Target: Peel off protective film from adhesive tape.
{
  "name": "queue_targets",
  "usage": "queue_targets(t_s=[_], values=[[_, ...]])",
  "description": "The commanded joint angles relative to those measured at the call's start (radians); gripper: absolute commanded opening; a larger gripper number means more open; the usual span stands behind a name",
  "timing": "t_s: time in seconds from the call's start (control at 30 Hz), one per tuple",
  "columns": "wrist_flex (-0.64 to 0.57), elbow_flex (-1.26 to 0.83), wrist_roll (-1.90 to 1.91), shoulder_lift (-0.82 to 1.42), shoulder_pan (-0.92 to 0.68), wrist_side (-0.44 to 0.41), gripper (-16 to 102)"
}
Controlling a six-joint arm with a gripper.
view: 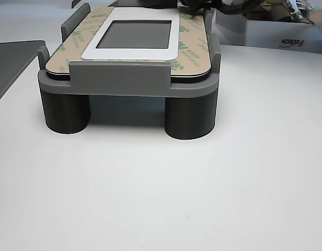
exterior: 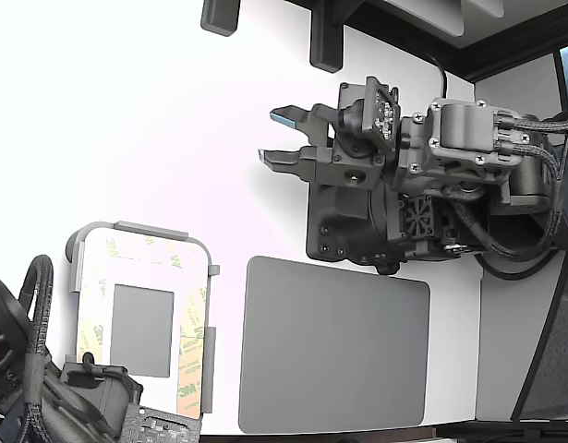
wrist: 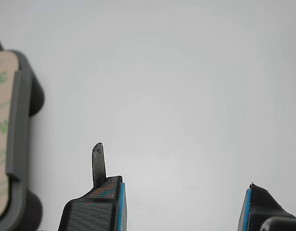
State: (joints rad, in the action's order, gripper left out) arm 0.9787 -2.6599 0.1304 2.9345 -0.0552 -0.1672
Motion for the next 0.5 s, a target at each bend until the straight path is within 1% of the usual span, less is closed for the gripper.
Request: queue_targets(t_s=[0.0, 0.33, 0.47], values=[[-0.034, -0.015, -1.367, 0.02, 0.014, 0.295, -11], [-0.06, -0.015, -1.382, 0.014, 0.014, 0.285, -11], [-0.1, -0.015, -1.356, -0.015, 0.014, 0.262, -11]])
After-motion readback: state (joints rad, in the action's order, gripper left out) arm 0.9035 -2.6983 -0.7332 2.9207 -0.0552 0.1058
